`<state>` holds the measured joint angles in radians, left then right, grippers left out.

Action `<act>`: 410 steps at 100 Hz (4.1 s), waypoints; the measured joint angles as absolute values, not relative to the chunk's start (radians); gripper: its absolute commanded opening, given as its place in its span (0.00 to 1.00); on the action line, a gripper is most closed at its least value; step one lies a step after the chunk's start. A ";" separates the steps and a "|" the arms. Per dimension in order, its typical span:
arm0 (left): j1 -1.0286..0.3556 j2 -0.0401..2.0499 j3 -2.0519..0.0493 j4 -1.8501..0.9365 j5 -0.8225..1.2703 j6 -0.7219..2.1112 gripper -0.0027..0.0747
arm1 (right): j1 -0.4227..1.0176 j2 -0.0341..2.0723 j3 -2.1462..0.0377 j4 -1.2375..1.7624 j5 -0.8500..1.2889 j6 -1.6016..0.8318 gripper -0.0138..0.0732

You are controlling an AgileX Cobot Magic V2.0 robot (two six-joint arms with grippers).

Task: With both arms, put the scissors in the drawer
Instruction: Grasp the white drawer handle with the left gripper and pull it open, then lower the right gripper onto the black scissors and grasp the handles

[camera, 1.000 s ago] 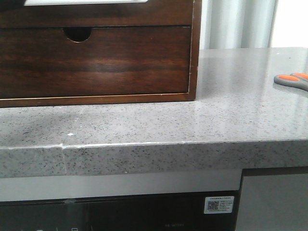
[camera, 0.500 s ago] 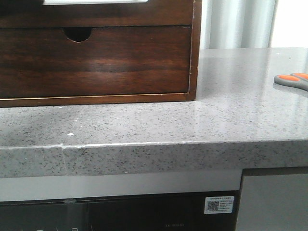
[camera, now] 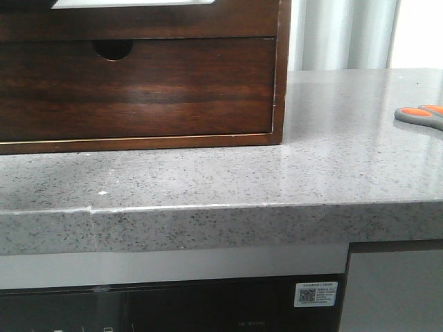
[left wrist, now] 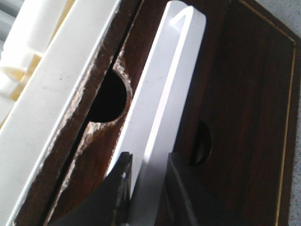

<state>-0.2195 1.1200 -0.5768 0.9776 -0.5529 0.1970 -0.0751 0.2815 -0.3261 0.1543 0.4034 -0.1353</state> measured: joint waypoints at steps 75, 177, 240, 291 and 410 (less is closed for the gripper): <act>-0.229 0.759 -0.338 1.032 -0.545 0.173 0.04 | -0.075 0.281 -0.326 0.154 0.410 -0.135 0.02; -0.229 0.612 -0.257 1.045 -0.549 0.142 0.48 | -0.075 0.281 -0.326 0.154 0.445 -0.135 0.02; -0.261 0.513 -0.217 0.838 -0.656 0.057 0.47 | -0.075 0.606 -0.531 0.184 0.590 -0.135 0.42; -0.261 0.458 -0.217 0.709 -0.653 0.047 0.47 | -0.073 1.370 -1.126 0.155 0.826 -0.135 0.42; -0.261 0.458 -0.217 0.707 -0.653 0.043 0.47 | -0.107 1.805 -1.414 0.025 1.038 -0.063 0.42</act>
